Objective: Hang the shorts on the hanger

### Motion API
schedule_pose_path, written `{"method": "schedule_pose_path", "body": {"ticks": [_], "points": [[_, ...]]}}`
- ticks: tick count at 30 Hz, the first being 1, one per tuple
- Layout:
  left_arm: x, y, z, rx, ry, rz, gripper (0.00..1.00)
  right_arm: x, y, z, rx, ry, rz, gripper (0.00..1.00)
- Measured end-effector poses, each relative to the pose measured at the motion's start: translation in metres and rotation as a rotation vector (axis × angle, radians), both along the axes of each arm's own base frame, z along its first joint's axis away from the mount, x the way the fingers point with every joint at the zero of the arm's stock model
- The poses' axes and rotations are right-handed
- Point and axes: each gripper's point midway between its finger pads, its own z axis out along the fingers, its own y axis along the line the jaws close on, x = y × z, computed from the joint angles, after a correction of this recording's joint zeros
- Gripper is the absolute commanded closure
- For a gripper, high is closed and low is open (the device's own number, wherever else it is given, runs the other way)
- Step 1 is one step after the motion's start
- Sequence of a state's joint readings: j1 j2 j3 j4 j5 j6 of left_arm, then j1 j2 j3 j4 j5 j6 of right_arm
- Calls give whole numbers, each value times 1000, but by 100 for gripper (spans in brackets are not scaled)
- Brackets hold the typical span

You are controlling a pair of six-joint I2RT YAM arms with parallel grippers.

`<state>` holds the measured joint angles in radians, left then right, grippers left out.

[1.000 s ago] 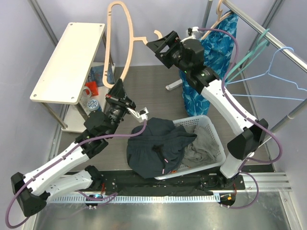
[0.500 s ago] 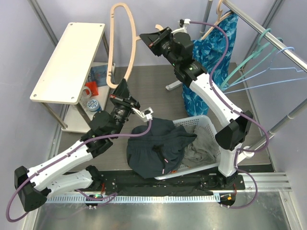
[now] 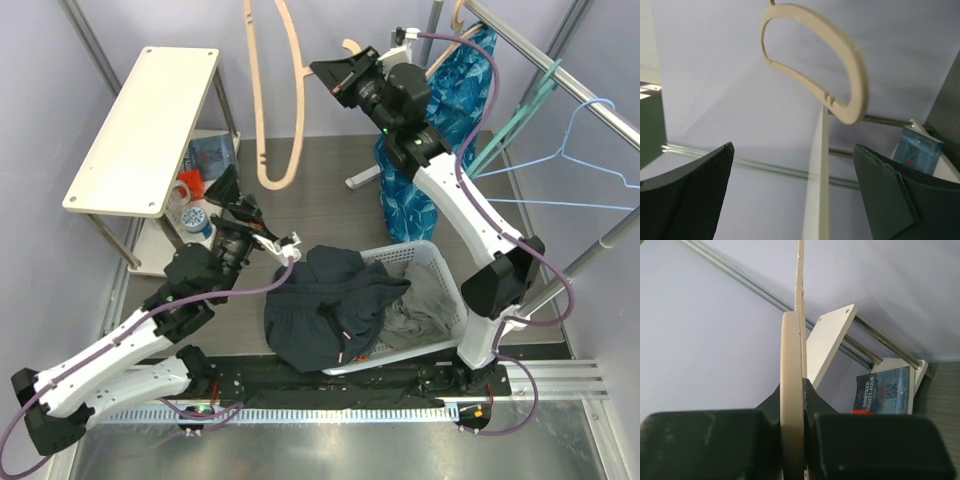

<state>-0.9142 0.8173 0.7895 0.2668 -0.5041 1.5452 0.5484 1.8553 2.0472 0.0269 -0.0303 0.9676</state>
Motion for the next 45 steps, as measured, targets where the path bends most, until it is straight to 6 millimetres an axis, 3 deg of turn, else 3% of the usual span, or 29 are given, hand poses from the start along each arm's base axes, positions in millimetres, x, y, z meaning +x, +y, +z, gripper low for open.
{"method": "schedule_pose_path", "body": {"ticks": [4, 11, 16, 22, 27, 31, 36, 41, 44, 45], "points": [[-19, 23, 4, -129, 135, -42, 0, -26, -13, -1, -80, -66, 62, 99], [-69, 53, 26, -520, 399, -196, 0, -113, -14, 5, -312, -278, 279, 99], [-81, 55, 30, -724, 551, -232, 0, -169, -42, 1, -577, -436, 331, 99], [-110, 19, 44, -759, 784, -426, 0, -222, -82, -30, -889, -556, 398, 99], [-126, -10, 32, -646, 965, -527, 0, -249, -98, -72, -1061, -567, 550, 99], [-118, -37, 25, -545, 1055, -561, 0, -259, -101, -93, -1130, -563, 653, 99], [-100, -66, -7, -411, 1139, -571, 0, -274, -97, -108, -1175, -585, 755, 99], [-89, -81, -41, -311, 1197, -561, 1, -291, -88, -109, -1181, -644, 818, 99], [-89, -88, -56, -269, 1215, -561, 24, -300, -81, -107, -1177, -687, 845, 99], [-90, -90, -60, -257, 1218, -563, 38, -302, -80, -107, -1177, -693, 851, 99]]}}
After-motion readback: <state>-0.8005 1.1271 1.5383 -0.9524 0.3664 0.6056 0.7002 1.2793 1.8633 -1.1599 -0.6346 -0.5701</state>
